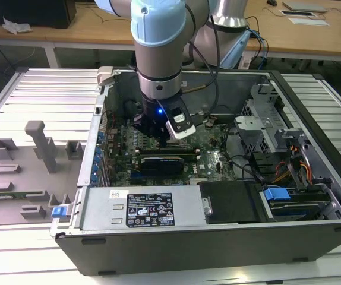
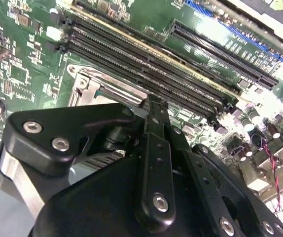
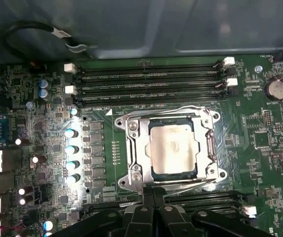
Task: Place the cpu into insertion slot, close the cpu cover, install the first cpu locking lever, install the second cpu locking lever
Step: 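Install the second cpu locking lever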
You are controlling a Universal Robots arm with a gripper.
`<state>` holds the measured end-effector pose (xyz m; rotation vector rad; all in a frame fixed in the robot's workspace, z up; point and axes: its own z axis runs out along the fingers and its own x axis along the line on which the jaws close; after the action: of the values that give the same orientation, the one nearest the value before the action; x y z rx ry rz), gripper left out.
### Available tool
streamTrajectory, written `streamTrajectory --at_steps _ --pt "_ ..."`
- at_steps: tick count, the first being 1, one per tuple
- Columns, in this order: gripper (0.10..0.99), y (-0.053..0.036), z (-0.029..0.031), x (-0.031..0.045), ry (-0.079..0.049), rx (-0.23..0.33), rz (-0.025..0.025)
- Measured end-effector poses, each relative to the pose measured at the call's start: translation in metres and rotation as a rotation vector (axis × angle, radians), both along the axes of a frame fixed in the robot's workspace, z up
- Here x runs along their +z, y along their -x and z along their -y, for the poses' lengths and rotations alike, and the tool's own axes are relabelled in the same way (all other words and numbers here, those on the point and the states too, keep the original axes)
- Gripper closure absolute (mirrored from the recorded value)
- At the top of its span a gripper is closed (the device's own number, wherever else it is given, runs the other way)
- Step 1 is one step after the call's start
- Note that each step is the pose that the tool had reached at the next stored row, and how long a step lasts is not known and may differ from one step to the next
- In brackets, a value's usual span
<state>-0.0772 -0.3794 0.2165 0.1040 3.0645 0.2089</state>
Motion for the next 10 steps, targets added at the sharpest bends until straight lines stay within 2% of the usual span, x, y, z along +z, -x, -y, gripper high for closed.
streamTrajectory --at_steps 1,2,8,10 --pt "0.980 0.0015 0.0013 -0.0002 -0.014 0.000 0.0000" --pt "0.980 0.0029 0.0020 -0.0004 -0.021 0.000 0.0001" --pt "0.980 0.0085 0.0092 -0.0029 -0.044 0.000 0.0000" --pt "0.980 0.0101 0.0100 -0.0043 -0.048 0.000 0.0002"
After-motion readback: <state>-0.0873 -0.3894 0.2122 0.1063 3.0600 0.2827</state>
